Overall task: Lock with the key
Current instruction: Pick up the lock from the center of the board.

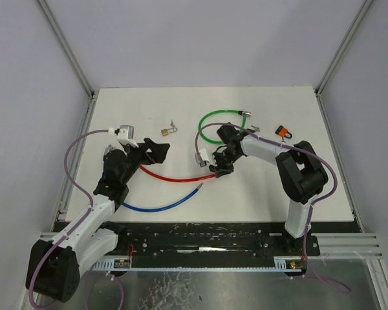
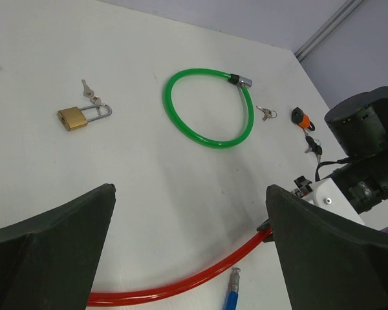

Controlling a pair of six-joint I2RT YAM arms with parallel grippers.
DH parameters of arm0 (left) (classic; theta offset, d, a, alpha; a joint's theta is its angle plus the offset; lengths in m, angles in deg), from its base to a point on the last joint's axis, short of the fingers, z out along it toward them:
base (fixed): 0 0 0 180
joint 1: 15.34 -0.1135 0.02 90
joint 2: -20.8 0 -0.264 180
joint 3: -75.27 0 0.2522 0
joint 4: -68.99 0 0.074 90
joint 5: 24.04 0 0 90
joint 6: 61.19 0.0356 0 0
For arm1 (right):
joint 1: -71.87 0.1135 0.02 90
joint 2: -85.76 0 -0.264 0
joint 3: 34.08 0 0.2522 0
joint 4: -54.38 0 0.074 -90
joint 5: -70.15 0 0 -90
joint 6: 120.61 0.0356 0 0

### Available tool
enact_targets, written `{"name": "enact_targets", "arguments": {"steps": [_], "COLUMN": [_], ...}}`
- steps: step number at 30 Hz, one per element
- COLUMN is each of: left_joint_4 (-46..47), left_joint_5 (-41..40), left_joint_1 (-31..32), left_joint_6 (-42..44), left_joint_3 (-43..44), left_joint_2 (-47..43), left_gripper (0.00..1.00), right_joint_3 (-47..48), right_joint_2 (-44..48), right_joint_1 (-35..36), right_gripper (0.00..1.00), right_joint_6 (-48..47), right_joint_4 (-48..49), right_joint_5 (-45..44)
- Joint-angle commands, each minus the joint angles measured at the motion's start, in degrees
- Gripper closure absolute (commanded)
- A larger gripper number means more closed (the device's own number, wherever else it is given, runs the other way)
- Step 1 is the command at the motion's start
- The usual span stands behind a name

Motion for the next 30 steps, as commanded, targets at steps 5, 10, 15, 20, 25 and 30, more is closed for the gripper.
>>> {"name": "enact_targets", "arguments": {"steps": [5, 10, 15, 20, 25, 30], "left_joint_4": [0.23, 0.85, 1.26, 1.52, 0.64, -1.3], "left_joint_5": [-0.84, -1.98, -5.66, -9.65, -14.87, -17.46], "left_joint_1": [0.24, 0.21, 0.11, -0.34, -2.33, -4.42], "left_joint_6": [1.28, 0.62, -1.12, -4.9, -12.94, -18.91], "left_joint_3": [-0.59, -0.89, -1.43, -1.66, -2.31, -2.36], "left_joint_2": [-1.2, -1.12, -0.8, 1.23, 5.79, 10.8], "left_gripper": [0.02, 0.01, 0.0, 0.0, 0.0, 0.0], "right_joint_3": [4.52, 4.72, 5.11, 4.55, 4.74, 4.65], "right_joint_2": [7.24, 10.29, 14.2, 17.59, 18.96, 20.29], "right_joint_1": [-0.5, -2.5, -6.4, -9.04, -9.53, -9.61], "right_gripper": [1.0, 1.0, 1.0, 1.0, 1.0, 1.0], "right_joint_6": [2.87, 2.52, 1.02, -0.37, -0.57, 1.36], "right_joint_4": [-4.28, -6.19, -8.84, -10.36, -11.2, -10.27], "right_joint_5": [7.43, 11.6, 19.01, 23.7, 25.9, 27.59]}}
